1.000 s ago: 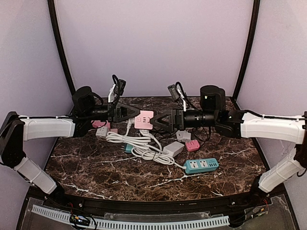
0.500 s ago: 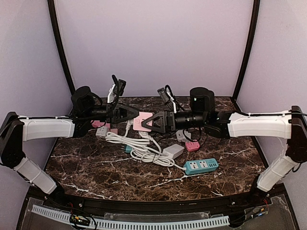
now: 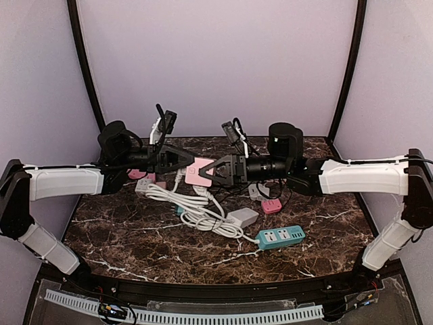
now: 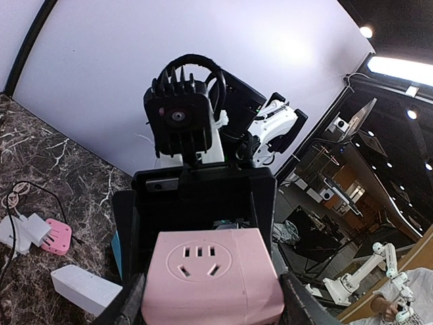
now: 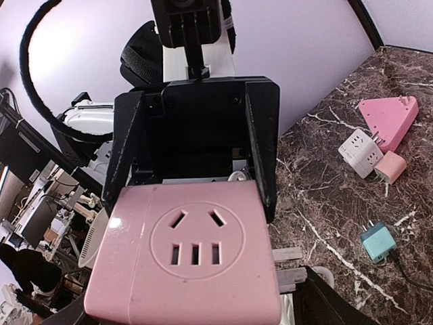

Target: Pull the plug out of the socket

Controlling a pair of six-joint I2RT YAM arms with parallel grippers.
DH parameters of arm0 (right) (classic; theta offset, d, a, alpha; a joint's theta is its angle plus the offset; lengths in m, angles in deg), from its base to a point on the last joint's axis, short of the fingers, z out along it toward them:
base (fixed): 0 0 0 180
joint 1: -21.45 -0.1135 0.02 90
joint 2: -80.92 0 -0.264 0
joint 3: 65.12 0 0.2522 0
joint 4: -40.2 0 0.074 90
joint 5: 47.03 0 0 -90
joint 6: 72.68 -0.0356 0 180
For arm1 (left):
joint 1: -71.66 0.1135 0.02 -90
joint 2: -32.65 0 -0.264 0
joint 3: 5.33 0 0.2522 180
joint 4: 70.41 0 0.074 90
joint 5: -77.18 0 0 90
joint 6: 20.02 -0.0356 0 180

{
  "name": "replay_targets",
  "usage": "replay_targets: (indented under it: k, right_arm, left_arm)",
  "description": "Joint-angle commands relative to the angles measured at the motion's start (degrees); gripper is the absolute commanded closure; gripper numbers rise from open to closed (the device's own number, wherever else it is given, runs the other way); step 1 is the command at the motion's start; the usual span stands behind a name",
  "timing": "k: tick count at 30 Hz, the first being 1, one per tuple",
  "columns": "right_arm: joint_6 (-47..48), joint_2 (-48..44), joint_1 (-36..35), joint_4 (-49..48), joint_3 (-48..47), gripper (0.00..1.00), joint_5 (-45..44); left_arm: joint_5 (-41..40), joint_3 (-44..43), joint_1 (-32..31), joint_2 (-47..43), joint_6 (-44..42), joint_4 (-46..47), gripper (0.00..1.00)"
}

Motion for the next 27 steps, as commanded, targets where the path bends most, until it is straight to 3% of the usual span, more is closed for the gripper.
replay_targets:
  k: [1,3,5,8,9,12,14,19,23,27]
  right_arm:
    - [-0.6,0.0,-0.8,-5.5,-0.4,0.56,0.5]
    - [-0.2,-1.0,-0.8,-5.2,0.4,0.72,-0.8]
    - [1.1,-2.6,-0.8,-3.7,0.9,0.85,-2.3]
    - [3.4,-4.8,-0.7,-0.3,0.9,0.98,-4.8]
    - [4.1,-5.6,-0.8,0.7,1.0,1.00,-5.5]
    - [5.9,-7.9,-0.7,2.8,1.6,1.00,-7.6]
    - [6.8,-9.1,-0.6,3.7,2.2,1.00,-8.4]
    - [9.0,-10.9,0.1,5.8,3.1,1.00,-8.5]
    - [10.3,-12.3,0.4,5.8,3.5,1.00,-7.2]
    - [11.8,-13.7,0.4,6.5,2.9,1.00,-5.8]
  left_arm:
    - [2.0,-1.8,-1.4,-1.8,-0.8,3.1,0.99]
    - [1.4,-2.1,-1.4,-2.1,-2.7,0.2,0.96]
    - [0.2,-2.8,-1.3,-2.8,-6.2,-5.2,0.86]
    - [-2.3,-4.4,-1.3,-4.2,-12.9,-16.7,0.63]
    - [-3.6,-4.7,-1.3,-4.9,-15.9,-18.6,0.57]
    - [-6.9,-6.2,-1.3,-6.2,-22.3,-27.5,0.27]
    - [-9.3,-7.1,-1.2,-7.1,-25.4,-32.0,0.14]
    - [-12.5,-8.1,-0.5,-9.7,-29.1,-36.8,0.02]
    - [-11.6,-9.3,-0.4,-10.6,-32.0,-40.3,0.01]
    - [-8.7,-11.9,-0.4,-9.8,-37.4,-49.7,0.01]
